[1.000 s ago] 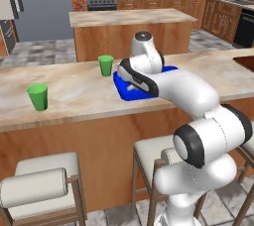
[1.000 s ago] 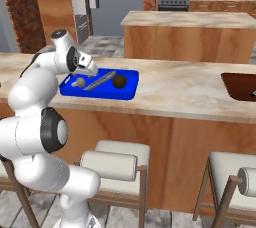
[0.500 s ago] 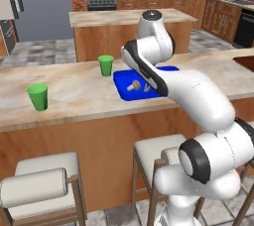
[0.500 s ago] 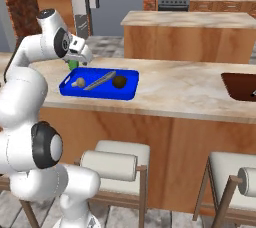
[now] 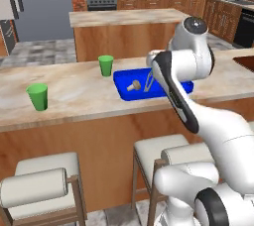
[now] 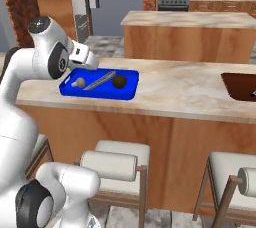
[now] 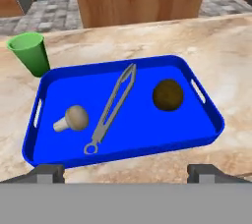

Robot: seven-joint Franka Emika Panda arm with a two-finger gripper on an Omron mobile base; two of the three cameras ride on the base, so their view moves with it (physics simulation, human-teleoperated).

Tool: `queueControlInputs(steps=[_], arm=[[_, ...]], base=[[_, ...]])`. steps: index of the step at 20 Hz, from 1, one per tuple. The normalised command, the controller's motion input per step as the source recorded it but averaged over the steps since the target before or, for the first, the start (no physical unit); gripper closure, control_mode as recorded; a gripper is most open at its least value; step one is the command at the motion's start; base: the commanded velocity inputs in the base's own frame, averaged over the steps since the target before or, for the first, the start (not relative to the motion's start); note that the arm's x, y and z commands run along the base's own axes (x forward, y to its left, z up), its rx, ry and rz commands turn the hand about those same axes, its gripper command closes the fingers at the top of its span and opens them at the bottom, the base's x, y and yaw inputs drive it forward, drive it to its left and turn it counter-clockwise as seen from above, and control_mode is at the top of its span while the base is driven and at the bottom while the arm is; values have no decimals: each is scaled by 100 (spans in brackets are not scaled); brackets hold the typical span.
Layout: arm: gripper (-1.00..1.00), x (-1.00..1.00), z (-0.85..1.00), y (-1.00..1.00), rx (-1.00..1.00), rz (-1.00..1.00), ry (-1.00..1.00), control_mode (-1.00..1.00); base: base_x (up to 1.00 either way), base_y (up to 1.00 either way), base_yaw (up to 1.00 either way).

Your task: Gather the mushroom and avocado from the fridge and place them on a tray on the dining counter. Then gather the steak and chicken drumstick from the fridge and place them on the other tray.

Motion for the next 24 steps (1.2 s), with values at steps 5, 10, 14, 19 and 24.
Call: queueControlInputs(steps=[5, 10, 14, 19, 24], arm=[[-100, -96, 0, -62, 1, 9, -39, -100], [-100, -54, -1, -8, 1, 1, -15, -100], [-100, -6, -2, 1, 0, 0, 1, -100], [-100, -73, 0, -40, 2, -8, -10, -100], [-100, -49, -3, -25, 1, -6, -4, -100]], base=[[0, 0, 0], [0, 0, 0], [0, 0, 0], [0, 0, 0], [0, 0, 0]])
